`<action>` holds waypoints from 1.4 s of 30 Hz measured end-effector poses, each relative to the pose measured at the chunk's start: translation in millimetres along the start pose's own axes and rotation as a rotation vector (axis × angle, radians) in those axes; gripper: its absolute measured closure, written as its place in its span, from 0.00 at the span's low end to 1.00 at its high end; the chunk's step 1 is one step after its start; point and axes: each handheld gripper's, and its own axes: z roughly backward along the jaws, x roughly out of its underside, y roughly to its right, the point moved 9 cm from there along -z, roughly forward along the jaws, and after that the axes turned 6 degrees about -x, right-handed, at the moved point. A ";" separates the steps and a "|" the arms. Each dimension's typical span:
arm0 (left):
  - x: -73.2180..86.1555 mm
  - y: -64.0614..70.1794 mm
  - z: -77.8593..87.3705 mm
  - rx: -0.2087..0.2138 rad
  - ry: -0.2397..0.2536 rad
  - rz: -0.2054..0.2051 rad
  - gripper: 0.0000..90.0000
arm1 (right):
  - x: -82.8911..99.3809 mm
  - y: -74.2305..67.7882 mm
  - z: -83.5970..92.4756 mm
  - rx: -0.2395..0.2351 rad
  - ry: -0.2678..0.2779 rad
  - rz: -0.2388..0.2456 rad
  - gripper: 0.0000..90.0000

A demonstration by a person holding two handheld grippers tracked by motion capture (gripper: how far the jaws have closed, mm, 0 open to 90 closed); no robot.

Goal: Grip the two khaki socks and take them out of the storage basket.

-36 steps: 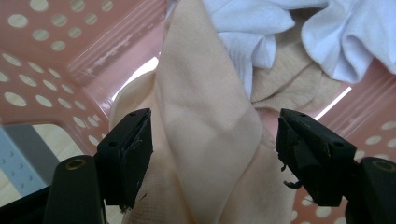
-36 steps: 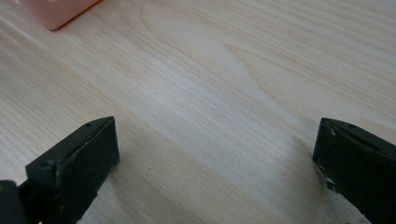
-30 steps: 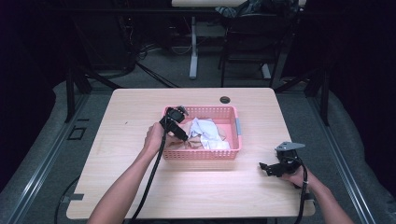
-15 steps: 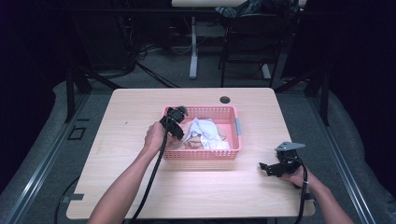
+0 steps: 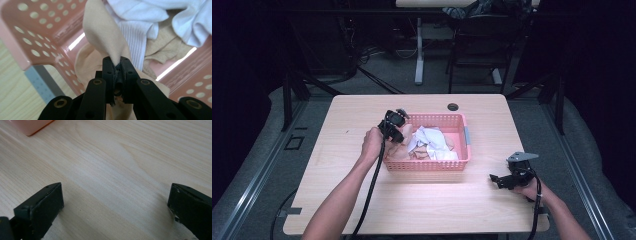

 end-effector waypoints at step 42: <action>-38.4 -7.8 107.3 0.024 0.246 -0.025 0.95 | 0.1 0.0 0.0 0.002 0.001 -0.001 0.00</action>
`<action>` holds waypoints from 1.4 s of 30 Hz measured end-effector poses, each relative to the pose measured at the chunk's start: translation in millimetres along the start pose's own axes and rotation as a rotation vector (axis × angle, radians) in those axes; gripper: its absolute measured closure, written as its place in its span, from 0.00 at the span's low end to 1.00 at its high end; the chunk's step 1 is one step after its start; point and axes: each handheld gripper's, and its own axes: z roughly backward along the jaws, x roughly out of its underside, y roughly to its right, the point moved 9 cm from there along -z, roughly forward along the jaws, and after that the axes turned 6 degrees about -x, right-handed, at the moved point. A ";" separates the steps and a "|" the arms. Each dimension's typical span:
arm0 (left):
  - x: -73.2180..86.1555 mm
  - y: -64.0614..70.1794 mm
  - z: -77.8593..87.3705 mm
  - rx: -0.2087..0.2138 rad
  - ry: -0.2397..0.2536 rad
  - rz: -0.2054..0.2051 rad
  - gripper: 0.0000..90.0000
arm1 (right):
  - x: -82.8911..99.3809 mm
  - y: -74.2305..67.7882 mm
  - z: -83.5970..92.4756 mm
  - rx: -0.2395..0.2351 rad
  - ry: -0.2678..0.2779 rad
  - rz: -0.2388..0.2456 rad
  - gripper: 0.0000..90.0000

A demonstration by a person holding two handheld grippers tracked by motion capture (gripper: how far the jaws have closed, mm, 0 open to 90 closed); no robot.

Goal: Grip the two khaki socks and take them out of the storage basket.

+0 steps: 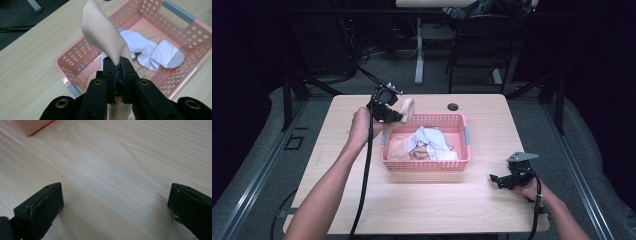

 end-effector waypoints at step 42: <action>81.0 -118.4 68.4 -0.113 0.060 0.272 0.95 | 0.0 0.1 -0.1 0.000 0.001 -0.001 0.00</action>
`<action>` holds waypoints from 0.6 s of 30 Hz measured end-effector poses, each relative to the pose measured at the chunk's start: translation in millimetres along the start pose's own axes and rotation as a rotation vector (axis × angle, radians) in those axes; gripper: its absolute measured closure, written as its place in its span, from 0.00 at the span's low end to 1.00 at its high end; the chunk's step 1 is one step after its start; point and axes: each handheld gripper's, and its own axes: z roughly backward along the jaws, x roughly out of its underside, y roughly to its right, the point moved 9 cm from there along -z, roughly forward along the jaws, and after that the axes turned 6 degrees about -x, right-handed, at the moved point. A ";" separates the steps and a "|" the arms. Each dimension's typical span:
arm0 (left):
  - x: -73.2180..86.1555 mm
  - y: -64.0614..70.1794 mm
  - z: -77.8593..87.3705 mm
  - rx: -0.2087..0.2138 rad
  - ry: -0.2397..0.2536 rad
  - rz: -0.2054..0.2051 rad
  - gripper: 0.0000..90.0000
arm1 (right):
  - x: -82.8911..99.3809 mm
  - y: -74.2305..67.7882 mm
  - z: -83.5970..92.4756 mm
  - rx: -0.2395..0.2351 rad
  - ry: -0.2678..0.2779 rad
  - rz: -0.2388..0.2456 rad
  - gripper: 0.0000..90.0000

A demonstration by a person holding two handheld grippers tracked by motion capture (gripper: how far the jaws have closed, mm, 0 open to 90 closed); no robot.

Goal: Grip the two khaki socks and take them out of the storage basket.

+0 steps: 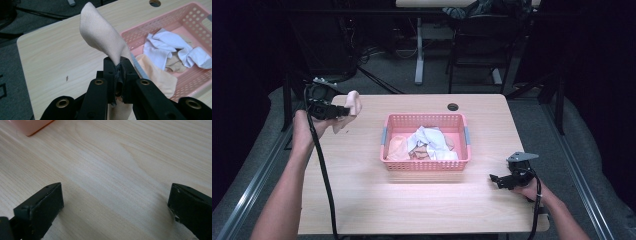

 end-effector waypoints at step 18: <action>34.0 -29.4 -22.1 -0.009 -0.049 0.102 0.95 | 0.2 0.2 0.4 0.001 -0.005 0.002 0.00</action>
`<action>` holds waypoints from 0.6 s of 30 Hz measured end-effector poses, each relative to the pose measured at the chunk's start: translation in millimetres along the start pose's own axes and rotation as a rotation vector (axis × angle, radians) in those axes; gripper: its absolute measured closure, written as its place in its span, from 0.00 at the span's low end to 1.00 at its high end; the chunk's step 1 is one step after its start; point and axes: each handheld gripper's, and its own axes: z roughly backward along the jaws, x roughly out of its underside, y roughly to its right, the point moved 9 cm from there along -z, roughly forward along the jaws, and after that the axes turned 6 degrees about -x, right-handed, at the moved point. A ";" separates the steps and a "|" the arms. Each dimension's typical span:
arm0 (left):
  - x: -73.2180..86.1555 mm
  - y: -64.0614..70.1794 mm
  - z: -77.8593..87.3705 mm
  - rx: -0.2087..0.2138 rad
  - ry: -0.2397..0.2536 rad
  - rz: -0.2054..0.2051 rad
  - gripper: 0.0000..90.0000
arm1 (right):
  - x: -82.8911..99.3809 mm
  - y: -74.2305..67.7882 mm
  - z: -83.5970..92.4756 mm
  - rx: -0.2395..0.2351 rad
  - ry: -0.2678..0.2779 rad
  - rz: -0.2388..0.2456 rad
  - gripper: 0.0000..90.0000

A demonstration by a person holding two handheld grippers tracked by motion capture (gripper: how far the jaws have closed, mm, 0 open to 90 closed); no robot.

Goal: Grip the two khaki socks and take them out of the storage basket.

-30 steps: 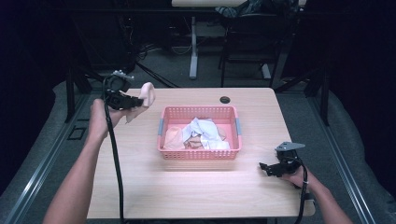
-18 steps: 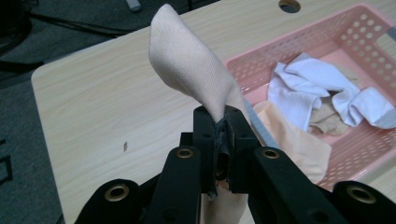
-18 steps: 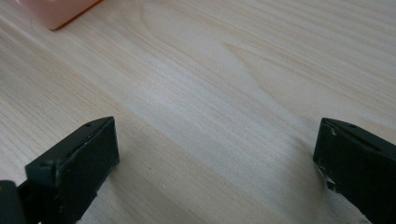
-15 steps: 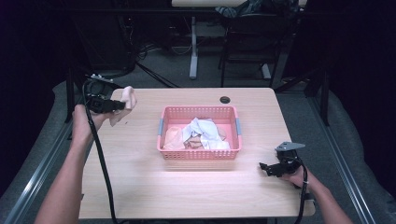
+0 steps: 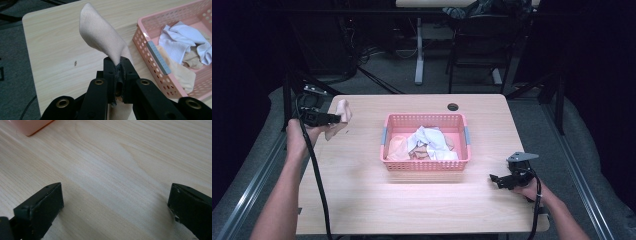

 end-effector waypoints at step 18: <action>65.9 -15.3 -77.4 0.016 -0.201 0.065 0.95 | -0.4 -0.2 -0.4 0.000 0.004 -0.003 0.00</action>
